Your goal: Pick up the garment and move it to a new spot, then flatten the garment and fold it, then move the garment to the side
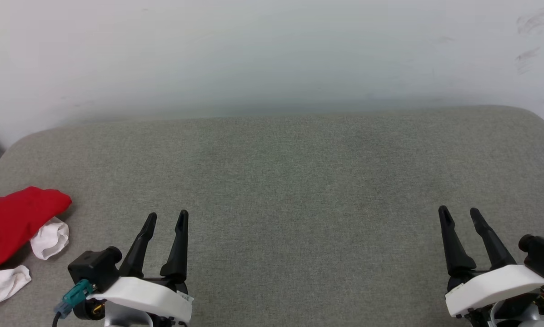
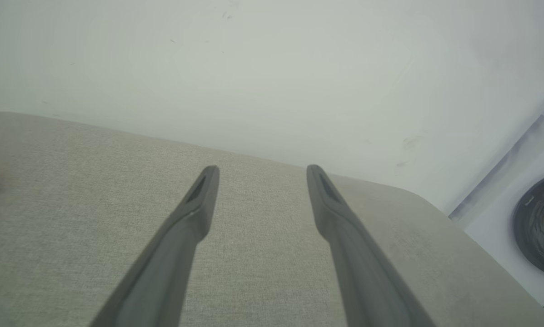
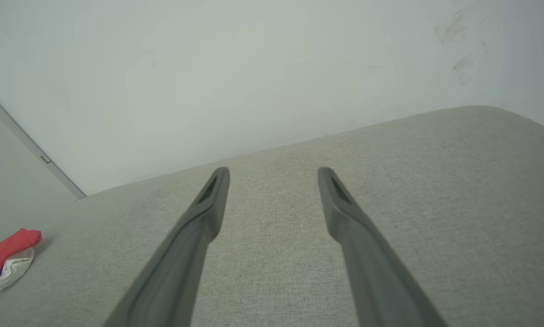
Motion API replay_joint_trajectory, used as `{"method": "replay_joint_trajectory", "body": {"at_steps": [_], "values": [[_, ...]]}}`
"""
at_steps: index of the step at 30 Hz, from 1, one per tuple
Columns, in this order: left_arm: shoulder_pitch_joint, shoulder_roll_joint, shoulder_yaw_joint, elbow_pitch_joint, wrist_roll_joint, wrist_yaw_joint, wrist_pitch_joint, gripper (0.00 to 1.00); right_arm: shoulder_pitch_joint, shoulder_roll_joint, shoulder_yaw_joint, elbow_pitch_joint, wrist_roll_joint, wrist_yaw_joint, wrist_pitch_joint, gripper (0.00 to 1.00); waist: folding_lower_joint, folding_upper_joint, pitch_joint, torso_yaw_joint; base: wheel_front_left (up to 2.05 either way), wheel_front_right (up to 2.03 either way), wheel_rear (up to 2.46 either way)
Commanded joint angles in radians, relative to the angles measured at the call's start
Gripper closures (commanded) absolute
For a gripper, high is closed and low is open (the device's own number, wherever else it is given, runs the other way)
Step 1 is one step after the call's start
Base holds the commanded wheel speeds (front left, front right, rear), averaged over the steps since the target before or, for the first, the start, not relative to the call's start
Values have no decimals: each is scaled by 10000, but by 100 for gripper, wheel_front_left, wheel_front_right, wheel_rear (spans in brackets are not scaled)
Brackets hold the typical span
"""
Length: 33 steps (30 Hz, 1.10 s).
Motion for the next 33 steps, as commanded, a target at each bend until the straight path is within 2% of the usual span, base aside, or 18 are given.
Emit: {"method": "replay_joint_trajectory", "body": {"at_steps": [1,22,33], "values": [[18,62,-48,-52,326,3,-123,0,23,6,-25,-153,-352,0,44,0,0,0,-4,2,0,0,0],[106,7,-98,251,2200,143,-605,0,167,125,-102,-340,-2273,0,4,0,0,0,-101,22,0,0,0],[91,-64,101,611,2909,244,-823,0,186,147,-260,-275,-2668,-1,-196,0,0,0,-98,23,0,0,0]]}}
